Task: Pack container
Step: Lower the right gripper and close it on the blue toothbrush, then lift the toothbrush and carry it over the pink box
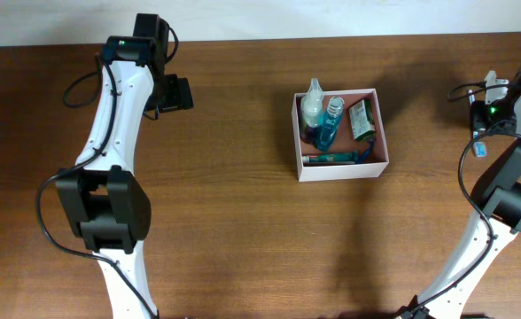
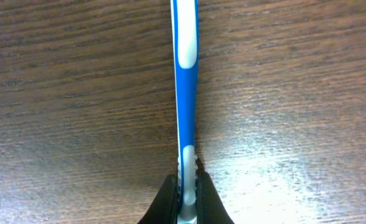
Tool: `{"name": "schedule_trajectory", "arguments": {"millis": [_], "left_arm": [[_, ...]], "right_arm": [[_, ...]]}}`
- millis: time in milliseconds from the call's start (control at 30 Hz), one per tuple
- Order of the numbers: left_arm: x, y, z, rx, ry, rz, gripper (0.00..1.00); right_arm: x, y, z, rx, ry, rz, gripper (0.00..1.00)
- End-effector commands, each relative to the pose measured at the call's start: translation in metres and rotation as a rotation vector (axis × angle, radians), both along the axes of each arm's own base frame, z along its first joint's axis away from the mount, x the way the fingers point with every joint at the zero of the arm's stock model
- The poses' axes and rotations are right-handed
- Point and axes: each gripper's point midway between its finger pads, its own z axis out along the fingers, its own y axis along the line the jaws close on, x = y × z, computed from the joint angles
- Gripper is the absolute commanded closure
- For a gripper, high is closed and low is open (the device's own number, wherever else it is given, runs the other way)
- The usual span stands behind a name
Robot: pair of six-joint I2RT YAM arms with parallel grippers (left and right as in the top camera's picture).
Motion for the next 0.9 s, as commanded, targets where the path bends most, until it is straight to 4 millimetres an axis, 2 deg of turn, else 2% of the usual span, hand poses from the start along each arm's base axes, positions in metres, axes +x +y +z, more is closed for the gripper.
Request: {"name": "schedule_trajectory", "arguments": {"millis": [0, 133, 233, 400, 467, 567, 700, 867], "left_arm": [[0.0, 0.001, 0.004, -0.004, -0.011, 0.012, 0.01], [0.0, 0.001, 0.004, -0.004, -0.011, 0.012, 0.01], [0.0, 0.001, 0.004, -0.004, -0.011, 0.012, 0.01], [0.0, 0.001, 0.004, -0.003, -0.011, 0.012, 0.01], [0.0, 0.001, 0.004, -0.004, -0.011, 0.012, 0.01], [0.0, 0.001, 0.004, -0.004, -0.011, 0.012, 0.01], [0.0, 0.001, 0.004, -0.004, -0.011, 0.012, 0.01], [0.0, 0.001, 0.004, -0.004, -0.011, 0.012, 0.01]], "right_arm": [[0.007, 0.002, 0.001, 0.033, -0.011, -0.066, 0.96], [0.019, 0.001, 0.048, 0.037, -0.076, -0.085, 0.96], [0.022, 0.011, 0.095, 0.064, -0.124, -0.108, 0.96], [0.012, 0.052, 0.163, 0.118, -0.152, -0.072, 0.96], [0.004, 0.078, 0.189, 0.12, -0.15, -0.036, 0.96], [0.003, 0.104, 0.207, 0.125, -0.164, -0.011, 0.96], [0.011, 0.138, 0.22, 0.177, -0.189, -0.025, 0.96], [0.019, 0.21, 0.246, 0.257, -0.238, 0.11, 0.96]]}}
